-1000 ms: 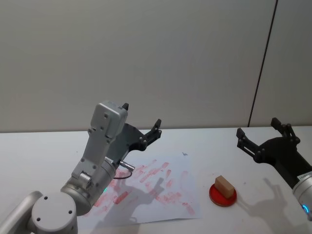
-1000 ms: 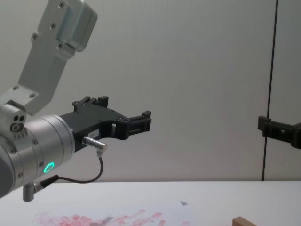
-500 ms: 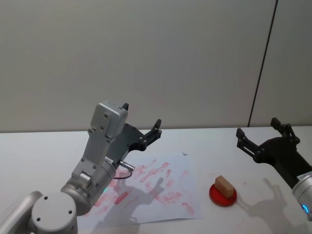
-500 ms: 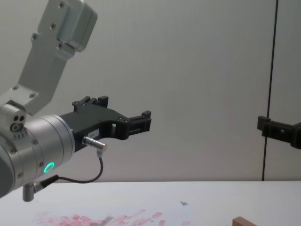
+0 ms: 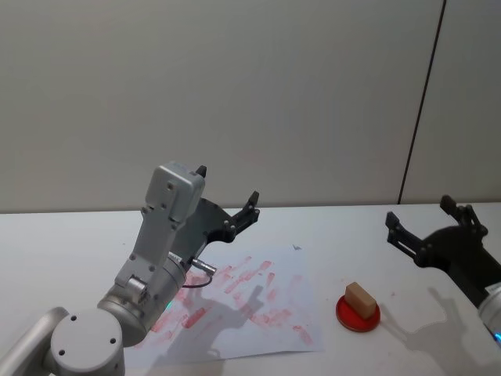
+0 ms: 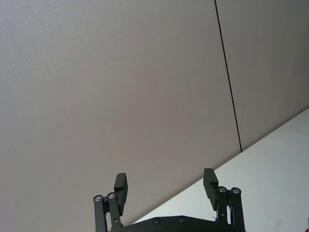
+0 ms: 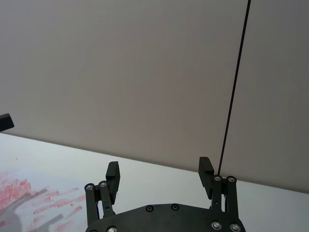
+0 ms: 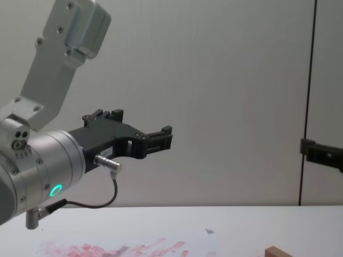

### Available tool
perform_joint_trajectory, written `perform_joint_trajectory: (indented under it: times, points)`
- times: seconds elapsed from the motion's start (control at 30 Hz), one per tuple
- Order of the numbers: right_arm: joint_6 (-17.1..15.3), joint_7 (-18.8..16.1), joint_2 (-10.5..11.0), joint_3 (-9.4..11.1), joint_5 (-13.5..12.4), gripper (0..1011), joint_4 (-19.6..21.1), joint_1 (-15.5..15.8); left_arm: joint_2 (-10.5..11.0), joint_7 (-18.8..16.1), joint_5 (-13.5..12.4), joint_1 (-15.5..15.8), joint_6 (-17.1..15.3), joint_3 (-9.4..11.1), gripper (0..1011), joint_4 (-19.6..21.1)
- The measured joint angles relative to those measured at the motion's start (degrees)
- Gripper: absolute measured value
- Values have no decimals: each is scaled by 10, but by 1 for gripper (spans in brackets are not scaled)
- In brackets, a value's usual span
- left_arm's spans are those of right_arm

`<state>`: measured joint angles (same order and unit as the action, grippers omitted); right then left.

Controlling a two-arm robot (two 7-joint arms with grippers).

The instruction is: Use the one hand to pick up the stamp and affix it onto the A4 paper.

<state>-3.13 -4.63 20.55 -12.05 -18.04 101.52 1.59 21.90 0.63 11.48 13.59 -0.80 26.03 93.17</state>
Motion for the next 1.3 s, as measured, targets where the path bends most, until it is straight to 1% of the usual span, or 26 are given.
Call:
perform_joint_trajectory:
  times: [0.23,0.37,0.47,0.5,0.53,0.57,0.6,0.7,0.83,0.87,0.97,1.3]
  points:
    - [-28,-18,25,15,-29,1003,10,18,0,0,0,0,0,0,1001,0]
    - [-50,-36,45,25,-47,1003,14,30,0,0,0,0,0,0,1002,0]
    - [-62,-48,54,29,-53,1003,13,34,0,0,0,0,0,0,1002,0]
    - [-71,-58,60,31,-55,1003,11,35,0,0,0,0,0,0,1001,0]
    - [-71,-58,60,31,-55,1003,11,35,0,0,0,0,0,0,1001,0]
    - [-79,-70,63,31,-56,1003,7,35,0,0,0,0,0,0,1001,0]
    - [-85,-80,66,31,-55,1003,1,32,0,0,0,0,0,0,1001,0]
    - [-94,-95,67,30,-50,1003,-9,26,0,0,0,0,0,0,1002,0]
    - [-108,-124,63,21,-30,1003,-33,9,0,0,0,0,0,0,1001,0]
    - [-108,-124,63,21,-30,1003,-33,9,0,0,0,0,0,0,1001,0]
    - [-118,-147,53,10,-7,1003,-59,-12,0,0,0,0,0,0,1001,0]
    - [-130,-178,27,-13,32,1003,-101,-47,0,0,0,0,0,0,1001,0]
